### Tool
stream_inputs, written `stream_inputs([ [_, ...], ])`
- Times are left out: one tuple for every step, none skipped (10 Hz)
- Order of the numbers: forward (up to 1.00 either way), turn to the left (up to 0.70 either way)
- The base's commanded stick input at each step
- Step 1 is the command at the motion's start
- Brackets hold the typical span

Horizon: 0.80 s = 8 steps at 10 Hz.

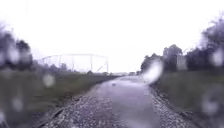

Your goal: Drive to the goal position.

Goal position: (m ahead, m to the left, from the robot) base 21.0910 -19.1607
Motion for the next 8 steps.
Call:
stream_inputs([
  [0.69, 0.00],
  [0.69, 0.00],
  [0.68, 0.00],
  [0.69, 0.00],
  [0.69, 0.00],
  [0.69, 0.00],
  [0.69, 0.00],
  [0.68, 0.00],
])
